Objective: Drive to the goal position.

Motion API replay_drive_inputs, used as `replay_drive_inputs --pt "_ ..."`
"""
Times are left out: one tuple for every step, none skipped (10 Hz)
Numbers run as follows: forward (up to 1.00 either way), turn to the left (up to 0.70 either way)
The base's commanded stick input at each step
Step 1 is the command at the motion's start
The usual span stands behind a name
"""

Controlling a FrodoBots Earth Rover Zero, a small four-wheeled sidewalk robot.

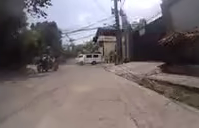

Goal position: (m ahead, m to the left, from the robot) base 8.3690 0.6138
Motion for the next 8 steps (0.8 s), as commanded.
replay_drive_inputs --pt "1.00 0.00" --pt "1.00 0.00" --pt "1.00 0.00" --pt "1.00 0.00" --pt "1.00 0.00" --pt "1.00 0.00" --pt "1.00 0.00" --pt "1.00 -0.16"
